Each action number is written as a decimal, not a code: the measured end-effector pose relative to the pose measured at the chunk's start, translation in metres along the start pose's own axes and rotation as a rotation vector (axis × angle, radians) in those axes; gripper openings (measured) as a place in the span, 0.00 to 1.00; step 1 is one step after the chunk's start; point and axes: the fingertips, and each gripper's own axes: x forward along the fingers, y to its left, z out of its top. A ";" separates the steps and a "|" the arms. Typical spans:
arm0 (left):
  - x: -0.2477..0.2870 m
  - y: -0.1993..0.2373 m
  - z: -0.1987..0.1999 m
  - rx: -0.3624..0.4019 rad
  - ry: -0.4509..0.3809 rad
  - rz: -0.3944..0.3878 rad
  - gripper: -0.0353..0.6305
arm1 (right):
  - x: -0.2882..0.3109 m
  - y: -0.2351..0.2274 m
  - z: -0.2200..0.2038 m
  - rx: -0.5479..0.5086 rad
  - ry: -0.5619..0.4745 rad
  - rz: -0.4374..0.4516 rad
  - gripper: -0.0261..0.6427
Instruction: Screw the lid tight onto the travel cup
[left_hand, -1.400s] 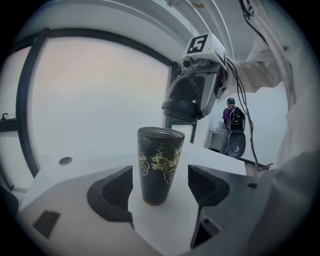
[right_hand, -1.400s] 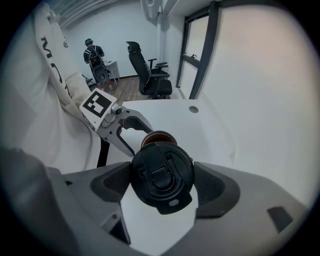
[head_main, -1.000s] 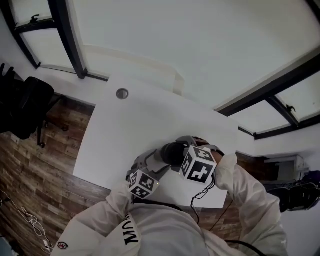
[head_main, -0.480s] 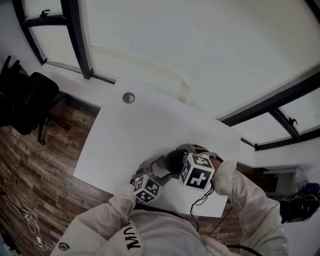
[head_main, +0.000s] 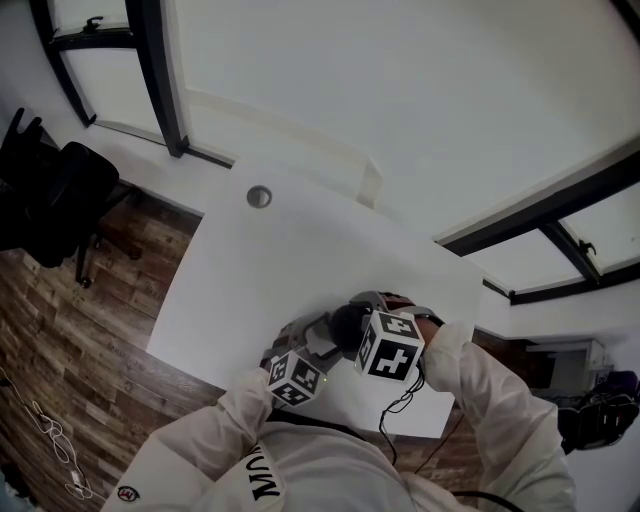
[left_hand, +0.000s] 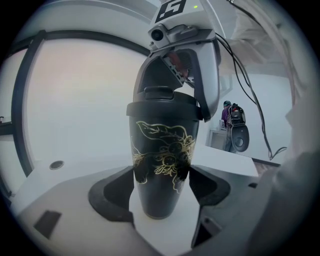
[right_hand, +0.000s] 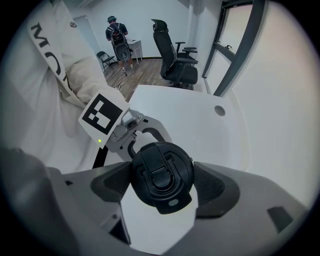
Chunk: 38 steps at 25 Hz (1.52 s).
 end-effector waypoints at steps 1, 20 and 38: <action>0.000 0.000 0.000 0.002 -0.005 0.002 0.58 | 0.000 0.000 0.000 0.003 0.003 0.004 0.66; 0.002 0.003 -0.001 -0.010 -0.015 0.000 0.57 | -0.016 -0.003 -0.006 0.036 -0.103 -0.031 0.66; 0.008 0.005 0.003 -0.012 -0.059 -0.061 0.57 | -0.022 -0.009 -0.030 0.369 -0.874 -0.344 0.66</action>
